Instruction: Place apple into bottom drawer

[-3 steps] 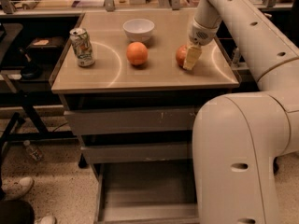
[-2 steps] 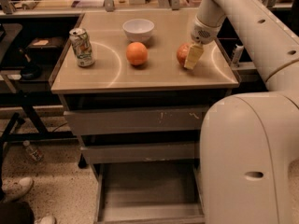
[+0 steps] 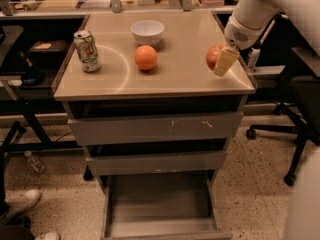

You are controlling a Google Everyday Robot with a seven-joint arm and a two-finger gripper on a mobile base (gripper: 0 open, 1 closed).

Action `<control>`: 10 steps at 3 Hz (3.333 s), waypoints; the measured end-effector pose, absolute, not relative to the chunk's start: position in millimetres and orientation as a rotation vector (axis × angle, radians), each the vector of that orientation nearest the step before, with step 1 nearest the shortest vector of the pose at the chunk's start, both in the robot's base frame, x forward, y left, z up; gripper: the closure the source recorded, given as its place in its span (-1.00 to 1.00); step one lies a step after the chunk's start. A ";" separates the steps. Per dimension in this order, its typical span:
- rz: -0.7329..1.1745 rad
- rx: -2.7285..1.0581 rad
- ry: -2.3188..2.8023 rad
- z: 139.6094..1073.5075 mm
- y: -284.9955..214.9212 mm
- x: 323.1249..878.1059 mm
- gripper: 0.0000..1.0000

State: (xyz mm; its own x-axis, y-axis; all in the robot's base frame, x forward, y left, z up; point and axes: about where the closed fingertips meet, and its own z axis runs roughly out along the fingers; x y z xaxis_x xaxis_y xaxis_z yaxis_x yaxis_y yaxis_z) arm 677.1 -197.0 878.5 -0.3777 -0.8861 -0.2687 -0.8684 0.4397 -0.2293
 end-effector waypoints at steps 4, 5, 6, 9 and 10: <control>-0.062 -1.306 2.411 887.1 -201.1 577.7 1.00; 0.009 -1.267 2.498 846.9 -193.5 521.0 1.00; 0.140 -1.269 2.616 778.0 -181.8 474.6 1.00; 0.266 -1.237 2.684 708.9 -164.4 457.1 1.00; 0.404 -1.148 2.722 633.3 -139.6 460.6 1.00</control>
Offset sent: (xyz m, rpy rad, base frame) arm -0.0373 -0.0021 0.0221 0.0525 -0.0473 -0.0766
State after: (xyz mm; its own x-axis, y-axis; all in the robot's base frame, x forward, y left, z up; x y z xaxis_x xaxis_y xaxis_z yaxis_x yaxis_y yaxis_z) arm 460.6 -139.6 633.3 -0.6925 -0.6771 -0.2489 -0.7202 0.6689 0.1842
